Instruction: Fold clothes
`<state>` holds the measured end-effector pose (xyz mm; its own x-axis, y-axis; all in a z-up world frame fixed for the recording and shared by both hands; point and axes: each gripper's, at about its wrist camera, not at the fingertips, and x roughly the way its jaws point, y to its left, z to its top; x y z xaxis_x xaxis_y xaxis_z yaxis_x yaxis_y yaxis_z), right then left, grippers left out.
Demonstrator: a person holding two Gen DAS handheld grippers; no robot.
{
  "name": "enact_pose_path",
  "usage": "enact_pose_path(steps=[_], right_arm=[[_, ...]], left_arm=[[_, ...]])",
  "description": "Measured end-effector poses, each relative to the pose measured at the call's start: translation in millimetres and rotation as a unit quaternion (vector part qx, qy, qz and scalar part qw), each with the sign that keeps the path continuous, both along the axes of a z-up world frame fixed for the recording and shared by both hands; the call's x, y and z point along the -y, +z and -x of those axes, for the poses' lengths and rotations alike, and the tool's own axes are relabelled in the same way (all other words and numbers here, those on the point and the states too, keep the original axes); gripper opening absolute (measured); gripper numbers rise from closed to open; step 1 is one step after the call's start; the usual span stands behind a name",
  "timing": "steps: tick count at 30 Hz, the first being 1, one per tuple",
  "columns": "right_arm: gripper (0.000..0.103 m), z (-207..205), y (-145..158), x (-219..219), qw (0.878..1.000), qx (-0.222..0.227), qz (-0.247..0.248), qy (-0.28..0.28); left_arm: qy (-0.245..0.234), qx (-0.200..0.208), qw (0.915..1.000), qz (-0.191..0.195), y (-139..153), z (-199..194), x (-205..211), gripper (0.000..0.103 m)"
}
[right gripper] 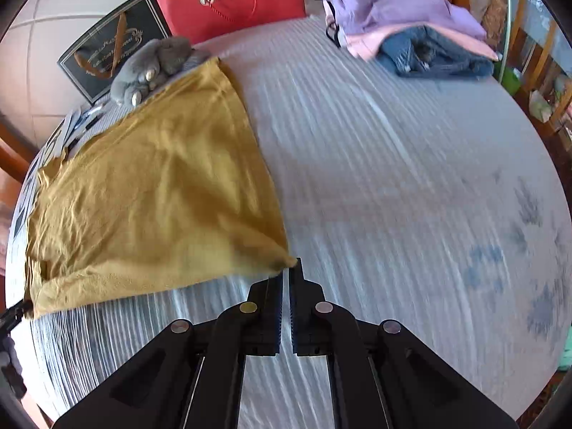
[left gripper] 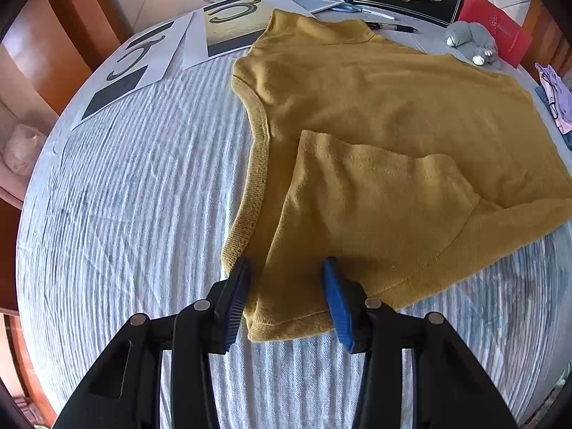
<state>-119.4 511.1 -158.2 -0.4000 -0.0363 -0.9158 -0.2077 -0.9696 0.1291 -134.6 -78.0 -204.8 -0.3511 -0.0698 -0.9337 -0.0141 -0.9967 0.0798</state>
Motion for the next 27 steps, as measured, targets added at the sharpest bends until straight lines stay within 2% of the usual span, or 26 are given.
enact_pose_path(steps=[2, 9, 12, 13, 16, 18, 20, 22, 27], right_arm=[[0.002, -4, 1, -3, 1.0, -0.017, 0.002, 0.009], [0.002, 27, 10, -7, 0.998, -0.045, 0.019, 0.033], [0.004, 44, 6, -22, 0.999, -0.034, -0.016, -0.02], [0.007, 47, 4, -27, 0.999, -0.024, -0.023, -0.038], [0.008, 47, 9, -35, 0.998, -0.034, -0.009, -0.047], [0.019, 38, 18, -31, 0.998, -0.05, -0.01, -0.035], [0.052, 24, 25, -25, 0.998, -0.064, -0.002, -0.015], [0.066, 11, 29, -19, 0.997, -0.074, 0.011, 0.006], [0.066, 9, 21, 9, 0.995, -0.078, 0.009, 0.057]], left_arm=[[0.0, 0.002, 1.0, -0.003, 0, -1, -4, 0.044], [-0.001, 0.008, 0.9999, -0.009, 0, -8, -22, 0.044], [0.0, 0.009, 0.9999, -0.014, -1, -11, -29, 0.044], [0.0, 0.009, 0.9999, -0.014, -1, -12, -31, 0.044], [0.003, 0.009, 0.9998, -0.017, -1, -15, -35, 0.044], [0.007, 0.008, 0.9997, -0.02, 0, -16, -37, 0.044], [0.008, 0.007, 0.9998, -0.019, 0, -19, -44, 0.044], [0.01, 0.006, 0.9997, -0.019, 0, -22, -50, 0.044], [0.015, 0.006, 0.9997, -0.019, 1, -26, -61, 0.045]])
